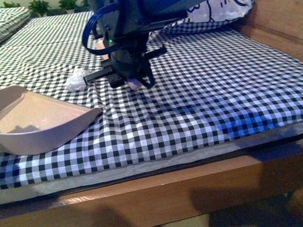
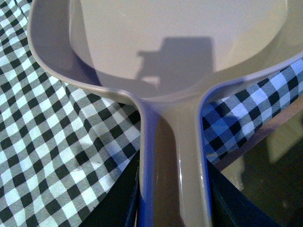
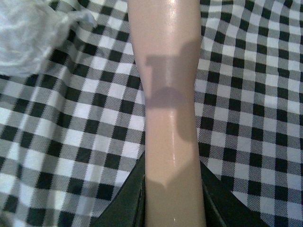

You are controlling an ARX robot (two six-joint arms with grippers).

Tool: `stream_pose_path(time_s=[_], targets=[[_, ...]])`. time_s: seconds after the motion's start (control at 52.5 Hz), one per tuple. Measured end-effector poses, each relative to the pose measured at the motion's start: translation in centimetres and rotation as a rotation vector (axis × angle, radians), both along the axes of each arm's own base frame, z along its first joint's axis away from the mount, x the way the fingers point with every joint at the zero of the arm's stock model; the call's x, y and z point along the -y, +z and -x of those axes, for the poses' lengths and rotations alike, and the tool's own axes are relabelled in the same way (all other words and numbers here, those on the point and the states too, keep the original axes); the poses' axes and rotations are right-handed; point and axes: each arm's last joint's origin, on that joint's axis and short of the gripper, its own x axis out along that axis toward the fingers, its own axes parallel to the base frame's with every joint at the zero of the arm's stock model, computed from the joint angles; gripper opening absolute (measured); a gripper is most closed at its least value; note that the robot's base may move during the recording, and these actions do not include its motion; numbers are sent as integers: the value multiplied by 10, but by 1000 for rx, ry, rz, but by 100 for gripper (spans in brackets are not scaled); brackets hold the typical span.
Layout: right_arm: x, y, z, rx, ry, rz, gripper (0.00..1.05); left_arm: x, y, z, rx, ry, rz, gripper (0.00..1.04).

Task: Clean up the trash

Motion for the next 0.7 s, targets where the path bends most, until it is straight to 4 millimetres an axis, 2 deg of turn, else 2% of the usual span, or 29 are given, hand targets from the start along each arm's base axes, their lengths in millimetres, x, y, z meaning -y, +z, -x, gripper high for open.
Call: stream_pose_path(time_s=[0.152,0.305,0.438,0.514,0.59,0.647,0.704], targets=[[-11,-11,-8,-54,31,50,20,0,0,0,0,0,0,28],[-20,-19,-5,-88,93,75,20,0,0,0,0,0,0,28],[-19,-9,-2,-153,244,16,20,0,0,0,0,0,0,28],[-7,14,3,-214,463,-104,20,0,0,0,0,0,0,28],[6,34,10,-252,562,-166,20,0,0,0,0,0,0,28],[29,68,20,-271,670,-230,20,0,0,0,0,0,0,28],[54,102,22,-198,677,-221,20,0,0,0,0,0,0,28]])
